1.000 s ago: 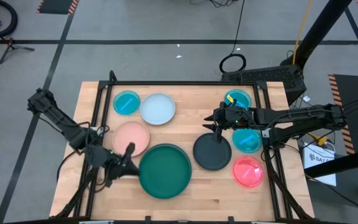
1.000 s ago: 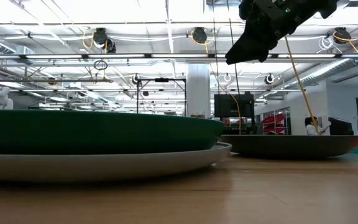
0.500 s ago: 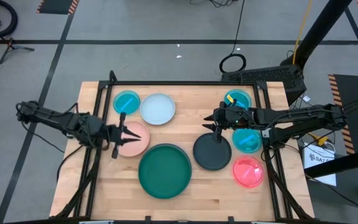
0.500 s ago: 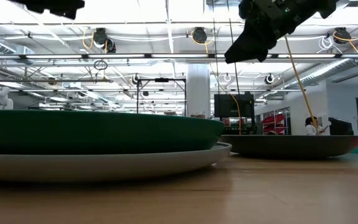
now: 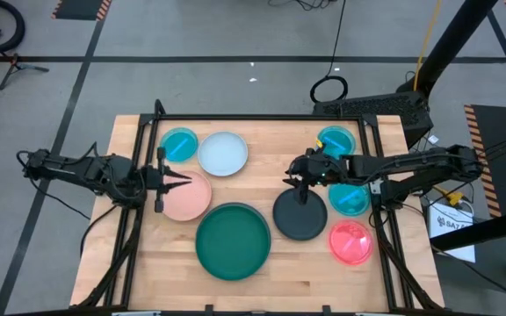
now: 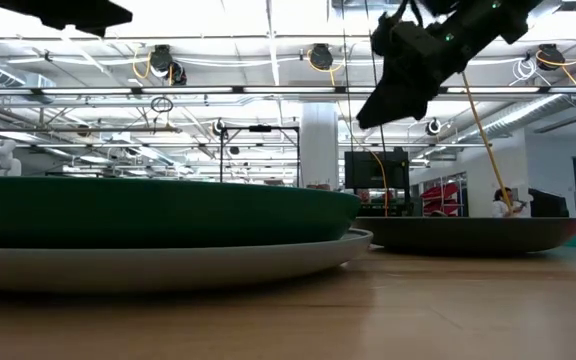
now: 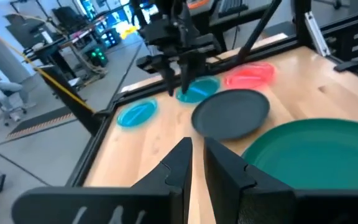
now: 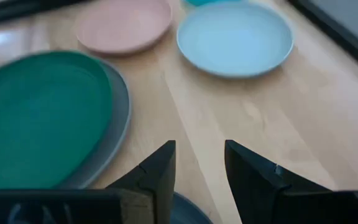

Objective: Stack plastic plates
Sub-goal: Stack the black plate on top of the green plate

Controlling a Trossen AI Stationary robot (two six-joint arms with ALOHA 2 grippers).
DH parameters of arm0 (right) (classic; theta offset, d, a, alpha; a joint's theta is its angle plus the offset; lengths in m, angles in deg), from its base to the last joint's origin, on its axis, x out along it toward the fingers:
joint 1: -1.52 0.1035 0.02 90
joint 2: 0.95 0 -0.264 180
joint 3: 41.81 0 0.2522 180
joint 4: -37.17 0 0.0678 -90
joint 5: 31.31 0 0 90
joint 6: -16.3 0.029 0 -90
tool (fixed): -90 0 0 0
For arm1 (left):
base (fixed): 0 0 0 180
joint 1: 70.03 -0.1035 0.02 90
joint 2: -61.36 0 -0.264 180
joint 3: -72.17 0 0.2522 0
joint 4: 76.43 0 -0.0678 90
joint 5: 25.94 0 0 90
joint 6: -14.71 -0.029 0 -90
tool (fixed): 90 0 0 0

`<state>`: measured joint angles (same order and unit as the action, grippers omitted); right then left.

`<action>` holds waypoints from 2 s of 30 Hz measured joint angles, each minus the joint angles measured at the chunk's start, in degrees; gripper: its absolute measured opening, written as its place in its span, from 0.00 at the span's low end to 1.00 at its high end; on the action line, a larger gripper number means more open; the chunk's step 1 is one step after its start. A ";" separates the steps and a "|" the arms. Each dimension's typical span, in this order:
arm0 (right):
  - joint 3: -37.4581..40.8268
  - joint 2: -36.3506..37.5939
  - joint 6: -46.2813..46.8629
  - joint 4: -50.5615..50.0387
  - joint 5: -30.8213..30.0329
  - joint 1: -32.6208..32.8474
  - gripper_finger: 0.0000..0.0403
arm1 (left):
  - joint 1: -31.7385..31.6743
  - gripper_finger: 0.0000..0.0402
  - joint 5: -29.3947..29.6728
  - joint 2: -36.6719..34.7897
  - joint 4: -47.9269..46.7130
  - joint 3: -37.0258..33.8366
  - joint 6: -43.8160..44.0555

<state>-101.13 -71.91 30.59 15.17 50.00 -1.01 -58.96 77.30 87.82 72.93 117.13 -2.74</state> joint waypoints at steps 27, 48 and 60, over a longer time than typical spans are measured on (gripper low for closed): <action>-13.94 -16.33 -5.92 -24.67 1.47 0.26 0.32 | -4.30 0.12 0.37 -8.91 8.08 0.07 -3.84; -13.94 -16.78 -10.89 -25.03 2.62 0.05 0.24 | -4.30 0.12 0.35 -8.89 9.83 0.07 -3.82; -11.33 -17.13 -9.38 -24.59 3.01 -2.81 0.60 | -4.30 0.12 0.35 -8.89 9.83 0.07 -3.48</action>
<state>-112.46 -89.04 21.21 -9.43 53.01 -3.82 -63.26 77.65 78.93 82.76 117.20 -6.22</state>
